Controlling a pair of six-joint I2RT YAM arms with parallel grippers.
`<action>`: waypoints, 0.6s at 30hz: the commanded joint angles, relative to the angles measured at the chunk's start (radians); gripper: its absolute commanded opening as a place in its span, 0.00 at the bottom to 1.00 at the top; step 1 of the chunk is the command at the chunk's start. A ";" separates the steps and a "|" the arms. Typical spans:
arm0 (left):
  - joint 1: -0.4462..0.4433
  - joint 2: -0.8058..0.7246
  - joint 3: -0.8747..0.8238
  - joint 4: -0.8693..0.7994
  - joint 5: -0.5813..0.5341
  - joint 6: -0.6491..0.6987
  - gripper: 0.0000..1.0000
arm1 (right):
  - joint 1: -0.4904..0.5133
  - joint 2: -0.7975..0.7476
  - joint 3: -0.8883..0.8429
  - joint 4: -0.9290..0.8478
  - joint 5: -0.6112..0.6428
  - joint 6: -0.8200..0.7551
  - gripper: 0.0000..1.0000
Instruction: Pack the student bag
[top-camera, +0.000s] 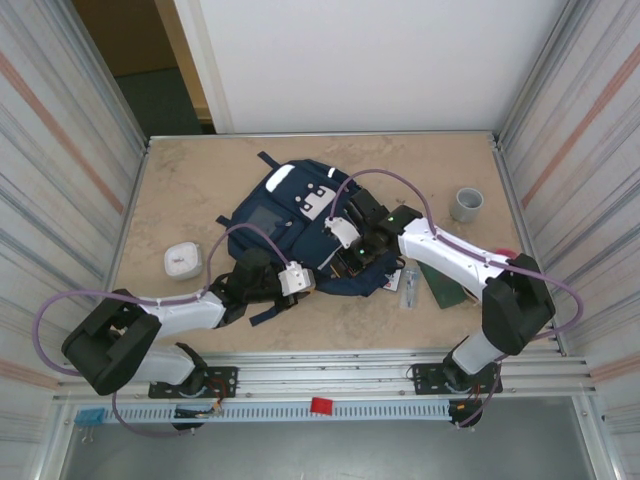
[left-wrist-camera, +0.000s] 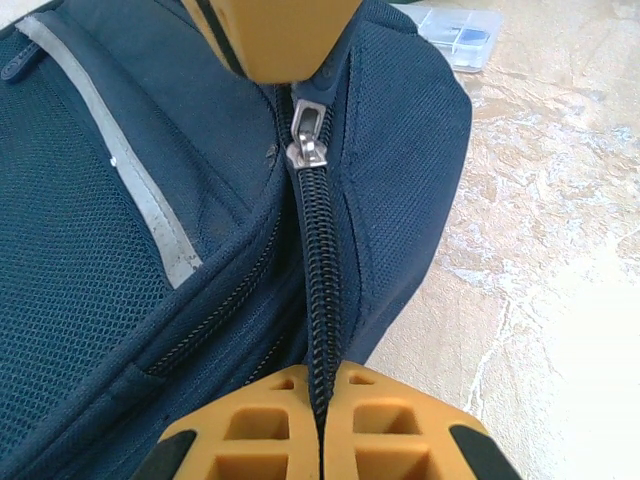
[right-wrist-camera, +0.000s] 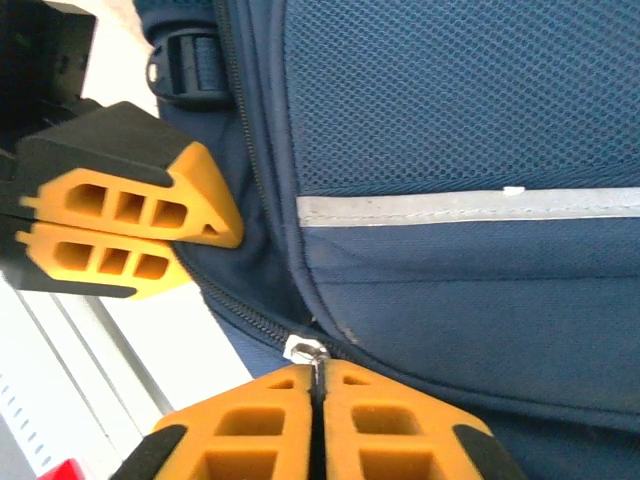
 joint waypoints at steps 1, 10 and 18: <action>-0.006 -0.034 0.022 0.053 0.016 -0.005 0.00 | -0.007 -0.068 0.005 -0.027 0.028 0.007 0.03; 0.000 -0.035 0.026 0.062 0.024 -0.018 0.00 | -0.005 -0.125 -0.066 0.005 0.031 0.050 0.02; 0.000 -0.040 0.060 0.031 0.057 -0.096 0.00 | 0.050 -0.153 -0.115 0.019 0.043 0.311 0.39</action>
